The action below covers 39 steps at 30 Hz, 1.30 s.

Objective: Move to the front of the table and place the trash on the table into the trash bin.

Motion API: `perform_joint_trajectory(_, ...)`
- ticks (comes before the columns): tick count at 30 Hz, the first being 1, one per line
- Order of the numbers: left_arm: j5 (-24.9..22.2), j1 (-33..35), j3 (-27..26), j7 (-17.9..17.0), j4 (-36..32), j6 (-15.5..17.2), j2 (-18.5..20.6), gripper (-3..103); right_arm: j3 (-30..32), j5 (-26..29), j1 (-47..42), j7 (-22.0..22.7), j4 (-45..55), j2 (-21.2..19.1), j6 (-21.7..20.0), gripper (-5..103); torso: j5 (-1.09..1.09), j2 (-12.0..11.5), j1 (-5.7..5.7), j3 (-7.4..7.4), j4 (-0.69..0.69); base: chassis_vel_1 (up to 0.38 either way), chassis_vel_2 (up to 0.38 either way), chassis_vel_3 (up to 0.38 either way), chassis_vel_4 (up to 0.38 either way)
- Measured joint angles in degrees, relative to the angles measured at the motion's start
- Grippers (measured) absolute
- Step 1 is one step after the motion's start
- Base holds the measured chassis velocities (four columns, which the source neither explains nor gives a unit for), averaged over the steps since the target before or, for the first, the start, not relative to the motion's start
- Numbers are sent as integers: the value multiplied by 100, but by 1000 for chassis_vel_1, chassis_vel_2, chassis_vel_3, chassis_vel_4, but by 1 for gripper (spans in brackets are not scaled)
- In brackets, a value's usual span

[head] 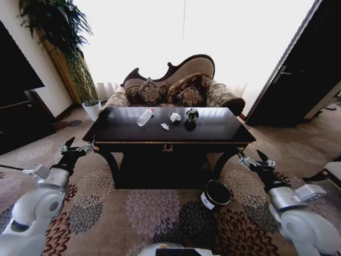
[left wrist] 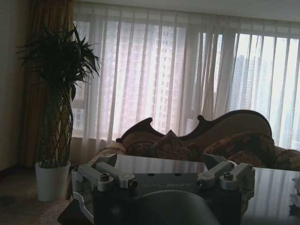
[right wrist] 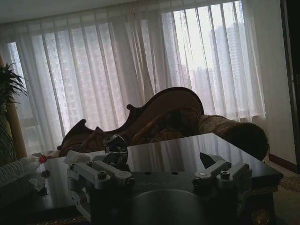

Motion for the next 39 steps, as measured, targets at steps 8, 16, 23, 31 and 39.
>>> perform_joint_trajectory(8, 6, 7, 6, 7, 2, 0, -6, 100, -1, -51, -6, 12, 0, 5, -9, 100, -1, -1, 0, 0, 0, -171, 172, 172, -172)
perform_joint_trajectory(16, -249, 30, 30, 207, -13, -34, 69, 100, -14, -133, 10, 66, -12, 31, 2, 100, -1, -2, 4, 1, 0, -130, 126, 122, -110)
perform_joint_trajectory(23, -538, -103, 260, 517, 397, -112, 830, 100, -51, -268, -54, 29, -23, 157, 32, 100, -1, 2, -6, -3, 0, 0, 0, 0, 0)
perform_joint_trajectory(31, -1062, -470, 712, 658, 927, -211, 1780, 100, -57, -316, -72, 8, -37, 208, 41, 100, -2, -1, 1, 1, 0, 0, 0, 0, 0)
perform_joint_trajectory(39, -1452, -1077, 1332, 790, 1400, -278, 2419, 100, -54, -343, -100, -12, -46, 253, 63, 100, -1, 0, -1, -1, -1, 0, 0, 0, 0)
